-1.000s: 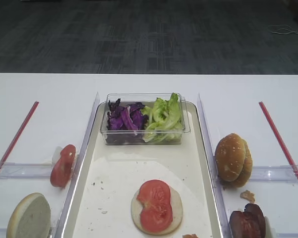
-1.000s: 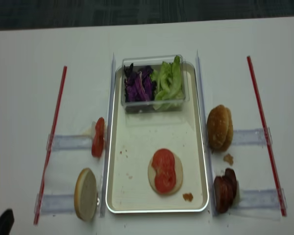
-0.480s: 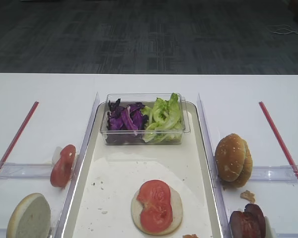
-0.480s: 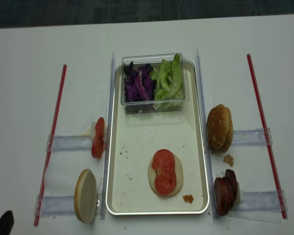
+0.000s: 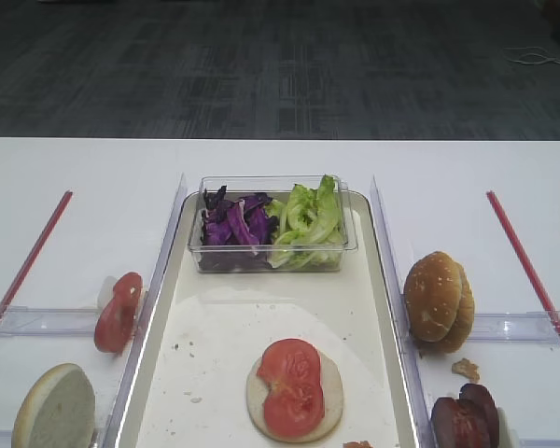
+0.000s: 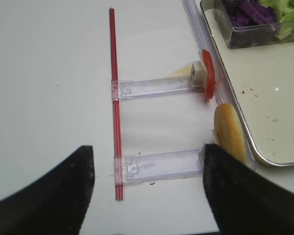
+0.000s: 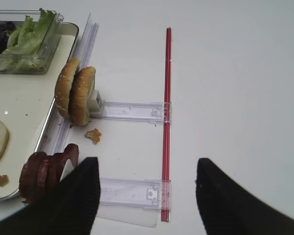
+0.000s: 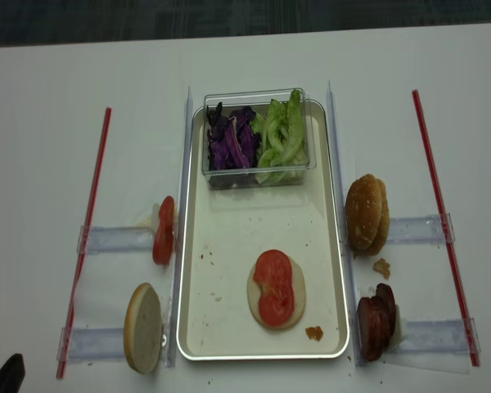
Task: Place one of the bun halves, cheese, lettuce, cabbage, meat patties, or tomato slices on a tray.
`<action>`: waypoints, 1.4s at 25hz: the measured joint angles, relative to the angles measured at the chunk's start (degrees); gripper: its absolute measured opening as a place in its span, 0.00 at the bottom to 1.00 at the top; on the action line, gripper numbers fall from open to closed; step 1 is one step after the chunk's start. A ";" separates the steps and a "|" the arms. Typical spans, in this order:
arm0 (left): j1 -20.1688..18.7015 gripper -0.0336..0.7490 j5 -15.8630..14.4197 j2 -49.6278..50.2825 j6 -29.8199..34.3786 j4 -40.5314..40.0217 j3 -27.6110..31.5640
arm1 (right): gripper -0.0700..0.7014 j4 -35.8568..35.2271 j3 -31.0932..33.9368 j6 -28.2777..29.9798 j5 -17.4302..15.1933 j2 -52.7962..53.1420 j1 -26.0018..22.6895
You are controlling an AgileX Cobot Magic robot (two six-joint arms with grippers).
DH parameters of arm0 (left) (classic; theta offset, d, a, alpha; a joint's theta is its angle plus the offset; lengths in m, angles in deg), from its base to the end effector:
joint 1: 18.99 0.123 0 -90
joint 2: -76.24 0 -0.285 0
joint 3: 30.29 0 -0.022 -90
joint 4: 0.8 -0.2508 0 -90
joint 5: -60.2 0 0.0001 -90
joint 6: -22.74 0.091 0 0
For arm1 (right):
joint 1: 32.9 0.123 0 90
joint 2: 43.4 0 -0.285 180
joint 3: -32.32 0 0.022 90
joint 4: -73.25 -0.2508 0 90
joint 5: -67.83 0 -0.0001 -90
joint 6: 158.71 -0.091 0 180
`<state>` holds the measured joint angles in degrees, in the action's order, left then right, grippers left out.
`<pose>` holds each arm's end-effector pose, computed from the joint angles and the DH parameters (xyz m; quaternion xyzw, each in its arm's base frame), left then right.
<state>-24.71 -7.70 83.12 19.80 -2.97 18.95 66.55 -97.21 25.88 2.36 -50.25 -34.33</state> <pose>-0.0113 0.0043 0.2643 0.0195 0.8827 -0.0166 0.4693 -0.0074 0.0099 0.2620 -0.0283 0.8760 0.0331 0.4804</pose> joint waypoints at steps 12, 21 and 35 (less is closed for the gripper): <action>0.00 0.61 0.00 0.00 0.55 1.14 0.00 | 0.71 0.00 0.00 0.00 0.00 0.00 0.00; 0.00 0.61 0.00 0.00 0.55 1.14 0.00 | 0.71 0.00 0.00 0.00 0.00 0.00 0.00; 0.00 0.61 0.00 0.00 0.55 1.14 0.00 | 0.71 0.00 0.00 0.00 0.00 0.00 0.00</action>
<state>-24.71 -7.70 83.12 20.35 -1.83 18.95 66.55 -97.21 25.88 2.36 -50.25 -34.33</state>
